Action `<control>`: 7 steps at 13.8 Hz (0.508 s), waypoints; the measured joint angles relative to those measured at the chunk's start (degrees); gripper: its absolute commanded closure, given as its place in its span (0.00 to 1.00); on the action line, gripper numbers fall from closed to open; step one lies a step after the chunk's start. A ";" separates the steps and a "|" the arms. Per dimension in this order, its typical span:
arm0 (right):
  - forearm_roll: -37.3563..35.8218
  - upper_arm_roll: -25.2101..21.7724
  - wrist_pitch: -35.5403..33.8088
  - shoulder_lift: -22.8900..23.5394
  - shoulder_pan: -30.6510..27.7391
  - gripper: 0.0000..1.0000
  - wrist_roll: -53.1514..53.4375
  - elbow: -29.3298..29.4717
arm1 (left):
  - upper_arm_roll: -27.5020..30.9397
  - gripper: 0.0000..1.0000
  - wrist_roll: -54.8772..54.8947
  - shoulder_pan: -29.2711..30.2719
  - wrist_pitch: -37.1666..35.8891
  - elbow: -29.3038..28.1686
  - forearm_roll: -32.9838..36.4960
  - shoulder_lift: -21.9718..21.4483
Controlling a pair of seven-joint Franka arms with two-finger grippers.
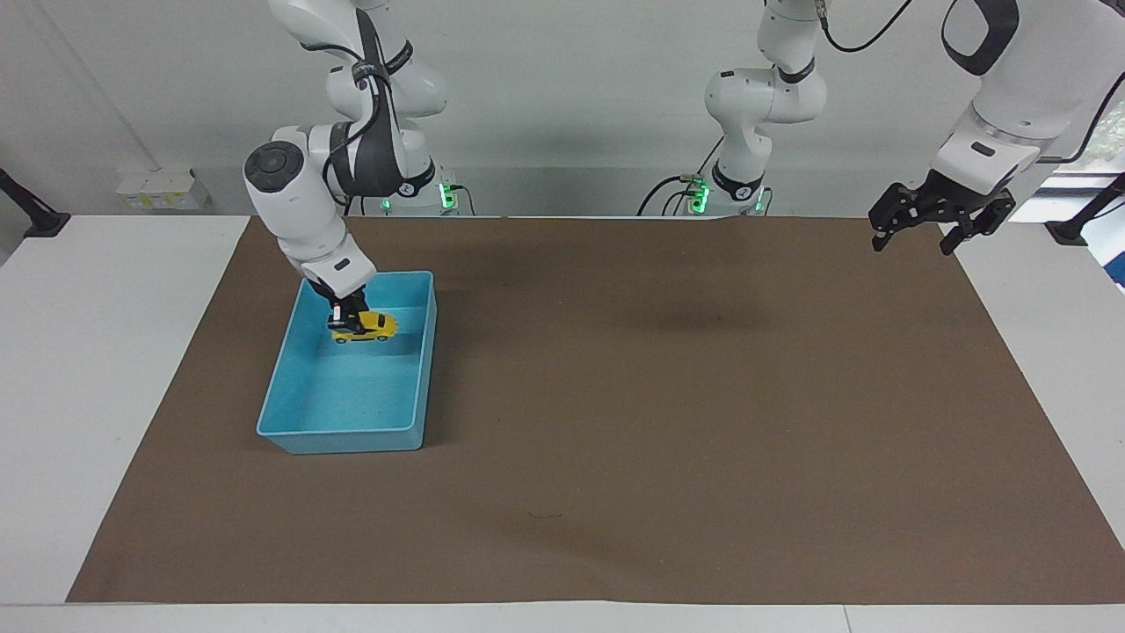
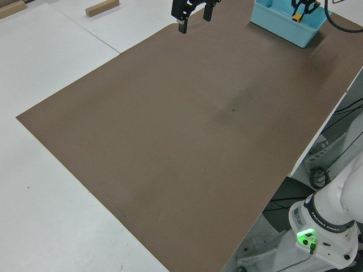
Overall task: Wind up and store yellow beetle car
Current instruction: 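Carry the yellow car into the blue bin with the right gripper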
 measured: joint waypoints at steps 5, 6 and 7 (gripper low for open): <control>-0.02 0.00 1.62 0.99 -0.29 0.40 -1.20 -0.37 | 0.00 0.00 0.00 0.00 0.00 0.00 0.00 0.00; -0.02 0.00 1.69 1.27 -0.38 0.04 -1.20 -0.37 | 0.00 0.00 0.00 0.00 0.00 0.00 0.00 0.00; -0.01 0.00 1.69 1.44 -0.44 0.00 -1.14 -0.37 | 0.00 0.00 0.00 0.00 0.00 0.00 0.00 0.00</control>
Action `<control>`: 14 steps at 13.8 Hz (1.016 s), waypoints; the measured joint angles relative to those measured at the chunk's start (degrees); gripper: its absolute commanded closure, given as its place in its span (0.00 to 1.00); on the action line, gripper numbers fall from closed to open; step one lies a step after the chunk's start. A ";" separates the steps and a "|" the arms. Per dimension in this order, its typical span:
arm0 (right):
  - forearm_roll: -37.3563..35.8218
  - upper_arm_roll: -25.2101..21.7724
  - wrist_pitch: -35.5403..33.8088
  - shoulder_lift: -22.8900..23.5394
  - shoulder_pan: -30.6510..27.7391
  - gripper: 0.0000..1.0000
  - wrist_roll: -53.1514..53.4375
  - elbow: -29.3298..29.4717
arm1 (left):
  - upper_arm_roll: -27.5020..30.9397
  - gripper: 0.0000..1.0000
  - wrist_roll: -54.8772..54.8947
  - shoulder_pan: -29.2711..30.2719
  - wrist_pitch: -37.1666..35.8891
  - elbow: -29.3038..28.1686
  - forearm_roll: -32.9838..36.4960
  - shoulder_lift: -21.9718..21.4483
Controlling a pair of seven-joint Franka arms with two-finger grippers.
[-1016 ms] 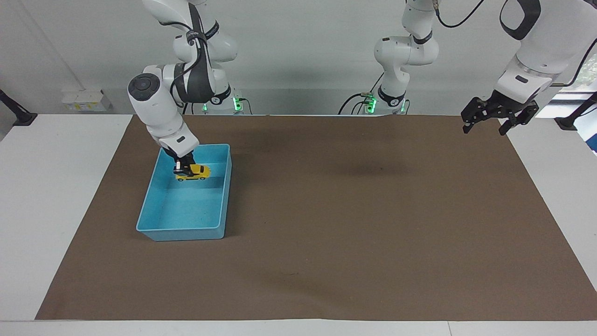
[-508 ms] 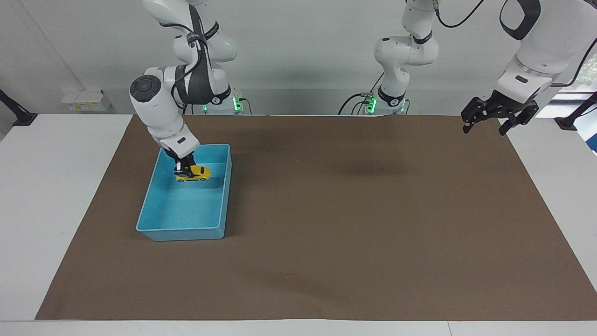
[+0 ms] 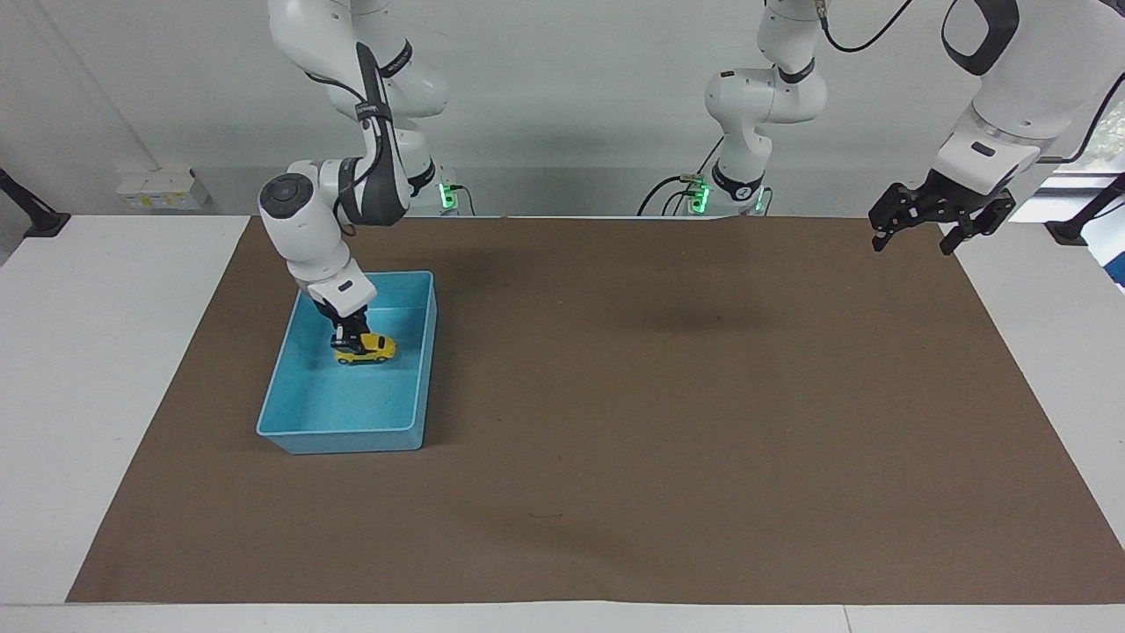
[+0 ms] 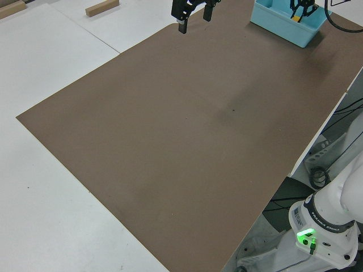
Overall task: Wind up and store yellow beetle car
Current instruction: 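Carry the yellow car into the blue bin with the right gripper, then open the right gripper and lift it out of the bin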
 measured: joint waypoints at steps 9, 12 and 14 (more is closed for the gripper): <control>1.02 0.47 -14.82 -0.86 -0.01 0.00 6.64 11.91 | 0.00 0.00 0.00 0.00 0.00 0.00 0.00 0.00; 3.88 0.35 -19.45 -0.91 -0.07 0.00 10.63 17.02 | 0.00 0.00 0.00 0.00 0.00 0.00 0.00 0.00; 4.01 0.38 -23.19 -0.98 -0.05 0.00 16.14 20.95 | 0.00 0.00 0.00 0.00 0.00 0.00 0.00 0.00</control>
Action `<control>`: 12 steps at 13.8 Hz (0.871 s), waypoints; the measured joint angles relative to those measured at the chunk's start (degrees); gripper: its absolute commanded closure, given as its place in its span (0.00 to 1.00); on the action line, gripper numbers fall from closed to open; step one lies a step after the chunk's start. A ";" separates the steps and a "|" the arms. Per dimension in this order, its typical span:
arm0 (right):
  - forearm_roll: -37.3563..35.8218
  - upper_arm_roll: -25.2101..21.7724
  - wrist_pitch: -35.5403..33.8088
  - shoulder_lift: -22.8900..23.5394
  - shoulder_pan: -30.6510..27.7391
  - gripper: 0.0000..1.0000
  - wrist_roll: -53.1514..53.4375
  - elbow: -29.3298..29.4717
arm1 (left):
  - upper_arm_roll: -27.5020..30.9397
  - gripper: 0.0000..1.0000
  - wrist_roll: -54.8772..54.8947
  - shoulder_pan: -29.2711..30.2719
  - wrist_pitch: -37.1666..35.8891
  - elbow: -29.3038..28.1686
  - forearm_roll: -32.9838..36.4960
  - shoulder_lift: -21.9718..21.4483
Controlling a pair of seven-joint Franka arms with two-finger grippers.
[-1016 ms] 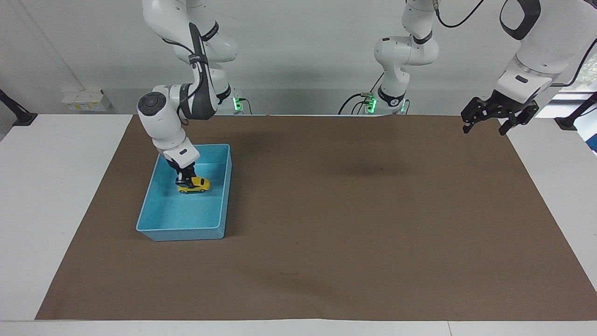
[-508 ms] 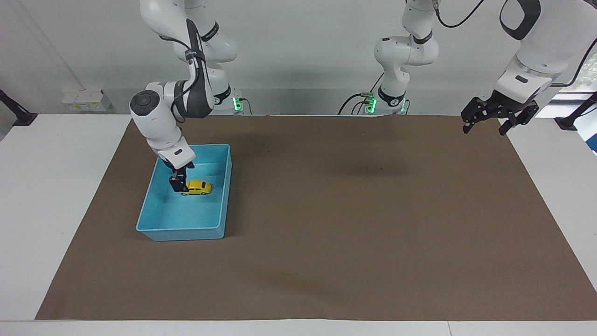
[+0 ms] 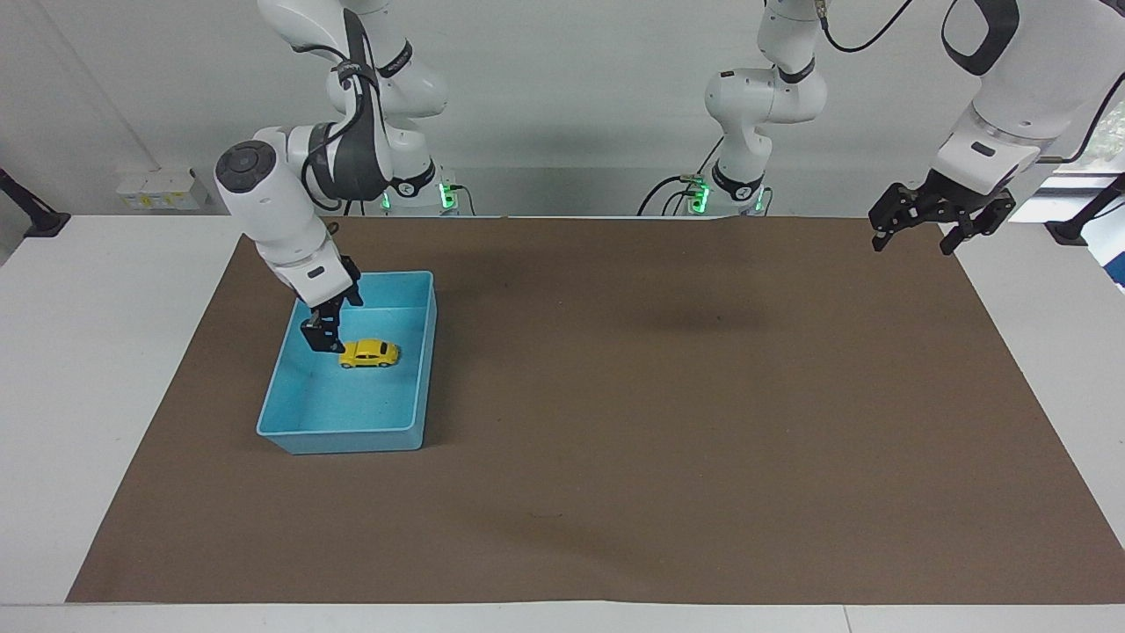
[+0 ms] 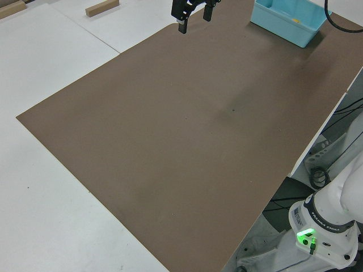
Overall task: Wind up and store yellow beetle car
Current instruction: 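Open the right gripper and lift it out of the bin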
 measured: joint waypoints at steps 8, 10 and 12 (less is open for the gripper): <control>-0.04 0.85 -6.18 -2.08 0.16 0.00 20.75 7.69 | 0.00 0.00 0.00 0.00 0.00 0.00 0.00 0.00; -0.09 0.55 -6.37 -2.77 0.11 0.00 21.16 8.76 | 0.00 0.00 0.00 0.00 0.00 0.00 0.00 0.00; -0.23 0.52 -6.75 -3.15 0.08 0.00 21.78 9.97 | 0.00 0.00 0.00 0.00 0.00 0.00 0.00 0.00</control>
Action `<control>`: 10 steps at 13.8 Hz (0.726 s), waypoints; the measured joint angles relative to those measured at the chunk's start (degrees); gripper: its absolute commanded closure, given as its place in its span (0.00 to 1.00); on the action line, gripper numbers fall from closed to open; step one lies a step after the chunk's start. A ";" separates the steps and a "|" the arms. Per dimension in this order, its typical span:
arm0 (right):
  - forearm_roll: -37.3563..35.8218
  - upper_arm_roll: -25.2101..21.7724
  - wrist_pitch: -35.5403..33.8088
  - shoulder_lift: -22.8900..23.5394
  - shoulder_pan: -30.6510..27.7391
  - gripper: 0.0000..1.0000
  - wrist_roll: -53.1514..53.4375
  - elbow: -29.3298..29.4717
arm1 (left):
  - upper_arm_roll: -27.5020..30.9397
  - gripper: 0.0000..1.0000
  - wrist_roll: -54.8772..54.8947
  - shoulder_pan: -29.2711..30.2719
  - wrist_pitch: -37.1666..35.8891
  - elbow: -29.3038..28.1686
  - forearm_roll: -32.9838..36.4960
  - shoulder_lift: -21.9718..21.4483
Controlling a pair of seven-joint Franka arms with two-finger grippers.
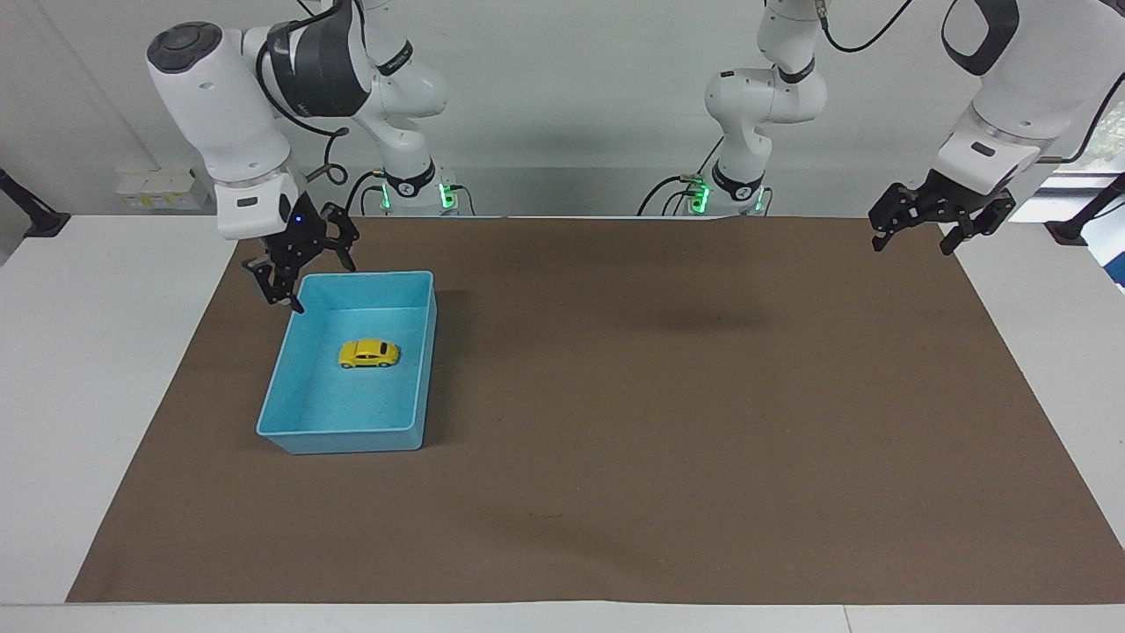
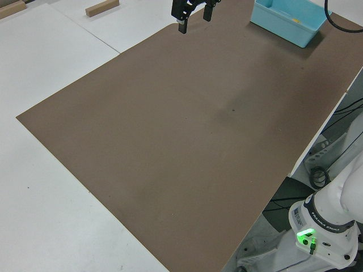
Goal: Wind up and store yellow beetle car
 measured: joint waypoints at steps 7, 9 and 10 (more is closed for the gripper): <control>-0.11 0.17 -0.13 -0.09 0.01 0.00 10.54 1.72 | 0.00 0.00 0.00 0.00 0.00 0.00 0.00 0.00; -0.10 -0.04 -0.81 -0.10 -0.01 0.00 11.92 2.52 | 0.00 0.00 0.00 0.00 0.00 0.00 0.00 0.00; -0.09 -0.25 -1.90 -0.10 -0.03 0.00 14.40 2.90 | 0.00 0.00 0.00 0.00 0.00 0.00 0.00 0.00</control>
